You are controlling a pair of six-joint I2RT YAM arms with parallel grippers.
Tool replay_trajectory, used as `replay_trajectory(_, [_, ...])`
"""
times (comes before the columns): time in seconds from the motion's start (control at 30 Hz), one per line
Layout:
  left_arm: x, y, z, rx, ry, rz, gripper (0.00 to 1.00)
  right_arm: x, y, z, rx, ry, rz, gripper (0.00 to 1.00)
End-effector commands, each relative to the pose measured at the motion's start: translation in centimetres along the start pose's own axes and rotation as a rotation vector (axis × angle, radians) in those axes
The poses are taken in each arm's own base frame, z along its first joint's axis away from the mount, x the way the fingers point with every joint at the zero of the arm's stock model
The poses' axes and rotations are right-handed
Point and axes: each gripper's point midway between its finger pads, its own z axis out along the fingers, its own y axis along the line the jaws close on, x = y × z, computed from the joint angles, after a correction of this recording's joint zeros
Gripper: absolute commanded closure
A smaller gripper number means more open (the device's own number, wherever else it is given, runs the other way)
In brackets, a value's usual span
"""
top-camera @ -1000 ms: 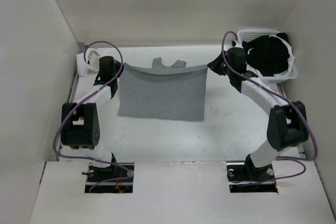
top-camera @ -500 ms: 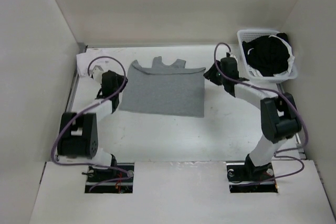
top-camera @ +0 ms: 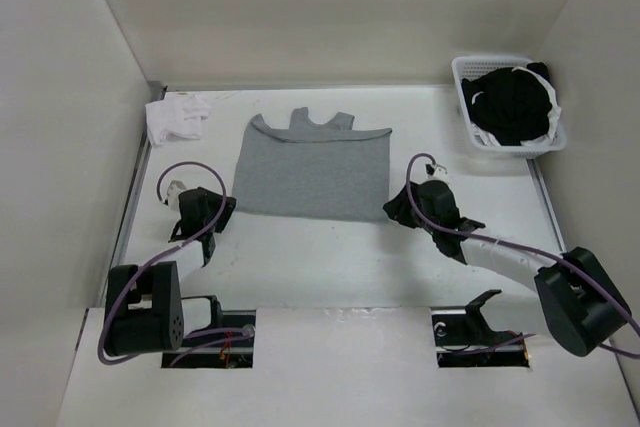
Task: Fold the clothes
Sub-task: Fold the tank top
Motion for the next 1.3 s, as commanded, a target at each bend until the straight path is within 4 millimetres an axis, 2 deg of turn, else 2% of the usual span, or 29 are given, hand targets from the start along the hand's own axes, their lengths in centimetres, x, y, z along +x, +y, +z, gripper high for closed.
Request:
replay_trajectory(0.0, [-0.5, -1.8, 0.1, 0.08, 0.006, -0.019, 0.59, -1.3, 0.6, -0.3, -0.035, -0.073, 0.019, 0.59])
replay_trajectory(0.2, [0.2, -0.7, 0.4, 0.037, 0.038, -0.058, 0.66, -0.2, -1.6, 0.3, 0.029, -0.043, 0.061, 0.44])
replay_trajectory(0.4, [-0.2, 0.4, 0.9, -0.011, 0.021, -0.058, 0.77, 1.4, -2.2, 1.4, 0.065, 0.034, 0.088, 0.44])
replay_trajectory(0.53, [-0.2, 0.5, 1.1, -0.014, 0.02, -0.057, 0.86, 3.1, -2.1, 2.1, 0.067, 0.11, 0.108, 0.52])
replay_trajectory(0.67, [-0.5, 0.2, 1.1, -0.003, 0.011, -0.052, 0.92, 3.2, -2.1, 1.9, 0.07, 0.11, 0.139, 0.57])
replay_trajectory(0.87, [-1.3, -1.3, 0.6, 0.052, -0.023, -0.051, 0.96, 3.6, -2.1, 2.2, 0.069, 0.126, 0.155, 0.84])
replay_trajectory(0.97, [-1.9, -2.6, -0.1, 0.096, -0.048, -0.042, 0.99, 2.2, -1.5, 1.9, 0.047, 0.065, 0.15, 0.93])
replay_trajectory(1.03, [-2.3, -4.3, -1.3, 0.155, -0.057, -0.043, 1.0, 0.3, -0.3, 0.7, 0.009, -0.015, 0.126, 0.96])
replay_trajectory(1.1, [-2.4, -6.4, -3.6, 0.233, -0.059, -0.037, 1.0, -0.9, 1.6, -1.3, -0.047, -0.07, 0.078, 0.97])
replay_trajectory(1.17, [-3.0, -8.4, -7.1, 0.298, -0.077, -0.017, 1.0, -2.1, 3.6, -5.0, -0.094, -0.126, 0.029, 0.97])
replay_trajectory(1.2, [-3.7, -9.6, -9.2, 0.339, -0.102, 0.0, 1.0, -2.6, 4.1, -6.5, -0.103, -0.143, 0.017, 0.97])
replay_trajectory(1.27, [-5.6, -11.9, -14.4, 0.421, -0.175, 0.053, 1.0, -3.8, 5.2, -11.0, -0.134, -0.196, -0.005, 0.97])
